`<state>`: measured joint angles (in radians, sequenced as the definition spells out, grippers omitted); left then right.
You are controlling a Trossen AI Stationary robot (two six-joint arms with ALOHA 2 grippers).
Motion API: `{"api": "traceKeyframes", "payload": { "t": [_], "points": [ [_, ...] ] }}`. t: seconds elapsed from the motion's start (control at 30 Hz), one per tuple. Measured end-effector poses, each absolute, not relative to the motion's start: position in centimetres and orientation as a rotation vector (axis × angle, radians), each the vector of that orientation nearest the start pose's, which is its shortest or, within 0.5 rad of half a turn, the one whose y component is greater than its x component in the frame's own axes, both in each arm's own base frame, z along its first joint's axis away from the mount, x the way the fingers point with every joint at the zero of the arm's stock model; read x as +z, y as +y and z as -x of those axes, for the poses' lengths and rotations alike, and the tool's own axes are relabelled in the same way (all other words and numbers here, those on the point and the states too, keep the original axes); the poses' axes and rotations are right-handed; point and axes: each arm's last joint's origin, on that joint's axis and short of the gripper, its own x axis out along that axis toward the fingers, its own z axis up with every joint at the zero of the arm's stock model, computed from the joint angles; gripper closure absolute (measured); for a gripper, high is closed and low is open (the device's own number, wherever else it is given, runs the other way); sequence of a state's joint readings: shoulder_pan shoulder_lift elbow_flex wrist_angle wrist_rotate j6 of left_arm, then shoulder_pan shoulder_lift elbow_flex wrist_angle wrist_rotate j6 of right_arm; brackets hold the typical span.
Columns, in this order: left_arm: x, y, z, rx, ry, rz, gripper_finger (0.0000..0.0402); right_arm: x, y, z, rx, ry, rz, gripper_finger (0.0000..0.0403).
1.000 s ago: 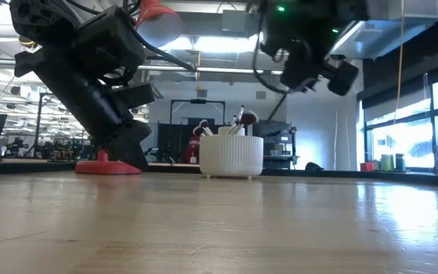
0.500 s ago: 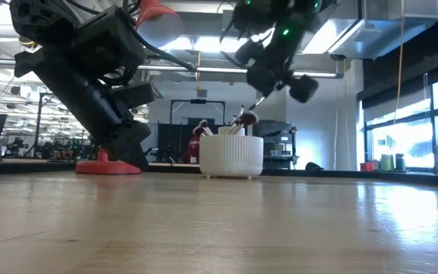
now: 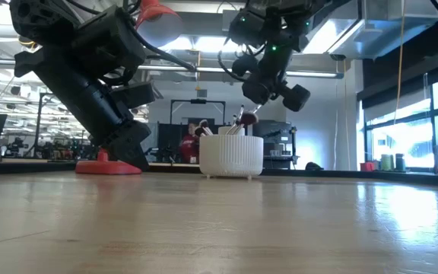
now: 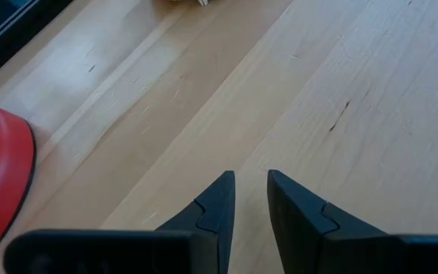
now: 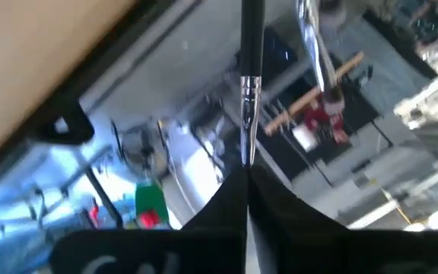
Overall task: Put items in baskets/containers
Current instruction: Put the black eyeshadow brush into the white organizer, then return to Home Position
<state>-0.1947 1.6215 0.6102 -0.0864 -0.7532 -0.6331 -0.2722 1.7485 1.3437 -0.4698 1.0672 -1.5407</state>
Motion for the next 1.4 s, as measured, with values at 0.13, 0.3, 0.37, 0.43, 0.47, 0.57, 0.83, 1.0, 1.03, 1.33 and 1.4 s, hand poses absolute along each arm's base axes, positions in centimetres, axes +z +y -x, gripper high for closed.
{"api": "traceKeyframes", "payload": {
  "t": [0.13, 0.3, 0.37, 0.43, 0.47, 0.57, 0.83, 1.0, 1.03, 1.33, 1.4],
  "points": [
    [11.2, -3.0, -25.4, 0.775, 0.774, 0.061, 0.0327, 25.8, -12.3, -35.1, -0.296, 1.569, 1.479, 0.0384],
    [11.2, -3.0, -25.4, 0.778, 0.771, 0.069, 0.0327, 26.0, -12.3, -35.5, -0.347, 1.467, 1.413, 0.0334],
    [11.2, -3.0, -25.4, 0.778, 0.771, 0.068, 0.0327, 26.3, -12.4, -35.8, -0.392, 1.437, 1.399, 0.0308],
    [11.2, -3.0, -25.4, 0.781, 0.769, 0.067, 0.0327, 26.6, -12.5, -35.9, -0.457, 1.423, 1.386, 0.0282],
    [11.2, -3.0, -25.4, 0.783, 0.768, 0.066, 0.0327, 26.8, -12.5, -35.9, -0.516, 1.414, 1.369, 0.0271],
    [11.2, -3.0, -25.4, 0.784, 0.767, 0.068, 0.0327, 28.0, -12.5, -35.7, -0.746, 1.316, 1.213, 0.0254],
    [11.0, -3.8, -25.2, 0.779, 0.75, 0.145, 0.0327, 31.9, -10.3, -29.4, -0.724, 0.897, 0.483, 0.0274],
    [11.1, -5.3, -25.1, 0.74, 0.72, 0.124, 0.0327, 31.4, -7.1, -25.5, -0.533, 0.628, 0.207, 0.0309],
    [11.1, -5.6, -25.0, 0.727, 0.722, 0.112, 0.0327, 30.8, -6.4, -24.9, -0.476, 0.583, 0.168, 0.0317],
    [15.1, -7.4, -24.2, 0.634, 0.577, 0.034, 0.0327, 26.0, -2.3, -20.2, -0.051, 0.235, 0.035, 0.0397],
    [16.9, -7.8, -23.6, 0.618, 0.512, -0.011, 0.0327, 25.8, -1.7, -19.5, 0.063, 0.147, 0.027, 0.0395]
  ]
}}
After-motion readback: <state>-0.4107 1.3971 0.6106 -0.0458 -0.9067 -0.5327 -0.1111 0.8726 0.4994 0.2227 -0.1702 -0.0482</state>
